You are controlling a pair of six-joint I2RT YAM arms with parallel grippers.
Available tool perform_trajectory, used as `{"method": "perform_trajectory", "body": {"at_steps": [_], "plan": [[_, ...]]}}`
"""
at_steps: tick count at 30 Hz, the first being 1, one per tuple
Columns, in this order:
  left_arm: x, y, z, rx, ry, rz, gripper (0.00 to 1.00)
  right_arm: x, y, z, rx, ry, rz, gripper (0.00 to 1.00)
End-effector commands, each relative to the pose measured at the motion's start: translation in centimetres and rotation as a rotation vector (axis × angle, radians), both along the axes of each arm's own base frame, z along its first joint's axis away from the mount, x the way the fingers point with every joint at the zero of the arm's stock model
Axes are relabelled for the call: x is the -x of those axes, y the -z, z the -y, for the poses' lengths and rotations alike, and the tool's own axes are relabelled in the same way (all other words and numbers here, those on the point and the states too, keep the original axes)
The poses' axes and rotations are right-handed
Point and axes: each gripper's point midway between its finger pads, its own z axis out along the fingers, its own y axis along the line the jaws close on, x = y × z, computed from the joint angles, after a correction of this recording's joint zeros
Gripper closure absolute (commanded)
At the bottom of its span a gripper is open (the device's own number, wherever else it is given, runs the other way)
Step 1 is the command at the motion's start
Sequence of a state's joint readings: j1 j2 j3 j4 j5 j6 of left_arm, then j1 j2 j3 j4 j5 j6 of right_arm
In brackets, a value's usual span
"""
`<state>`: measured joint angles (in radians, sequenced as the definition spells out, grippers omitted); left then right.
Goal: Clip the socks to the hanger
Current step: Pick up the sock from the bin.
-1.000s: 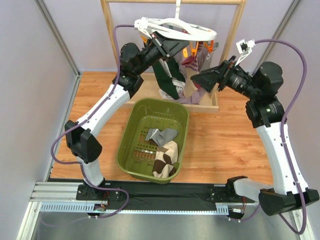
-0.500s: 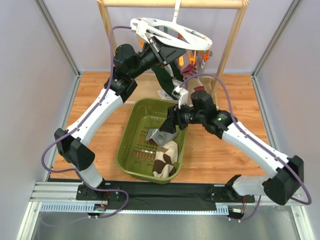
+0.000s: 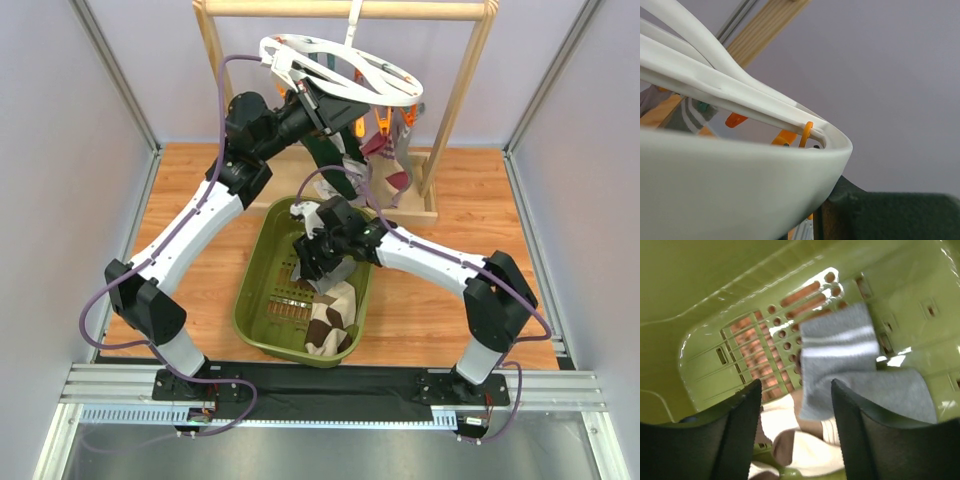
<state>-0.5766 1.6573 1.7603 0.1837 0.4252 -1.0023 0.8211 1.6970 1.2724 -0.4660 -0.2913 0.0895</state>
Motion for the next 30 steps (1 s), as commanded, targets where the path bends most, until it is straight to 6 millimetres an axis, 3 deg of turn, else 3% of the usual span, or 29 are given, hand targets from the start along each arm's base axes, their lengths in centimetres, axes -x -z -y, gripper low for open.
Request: {"method": "perform_trajectory", "body": {"at_steps": [1,3,6,7,10,18,22,30], "plan": [[-0.1,1.3,-1.0,-0.046,-0.017,-0.052,1.0,-1.1,-1.6,-2.3,-0.013,-0.071,0.133,0.39],[0.0,1.2,-1.1,-0.04,-0.01,-0.053,1.0,-1.4,-1.6,-2.6,-0.008,-0.101,0.167,0.33],[0.1,0.9,-1.2,-0.03,0.001,-0.051,1.0,-1.1,0.1,-2.4,0.072,-0.145,0.144,0.23],[0.1,0.8,-1.3,-0.028,0.0,-0.05,1.0,-1.1,1.6,-2.2,0.116,-0.149,0.121,0.22],[0.2,0.9,-1.6,-0.03,0.0,-0.048,1.0,-1.2,3.1,-1.9,0.214,-0.168,0.153,0.21],[0.2,1.0,-2.1,-0.024,0.003,-0.051,1.0,-3.0,4.3,-0.6,0.376,-0.143,0.248,0.21],[0.1,1.3,-2.1,-0.023,0.008,-0.056,1.0,-3.8,4.2,-0.9,0.384,-0.131,0.286,0.24],[-0.1,1.7,-2.4,-0.012,0.007,-0.062,1.0,-5.8,4.0,-1.3,0.418,-0.107,0.352,0.43]]}}
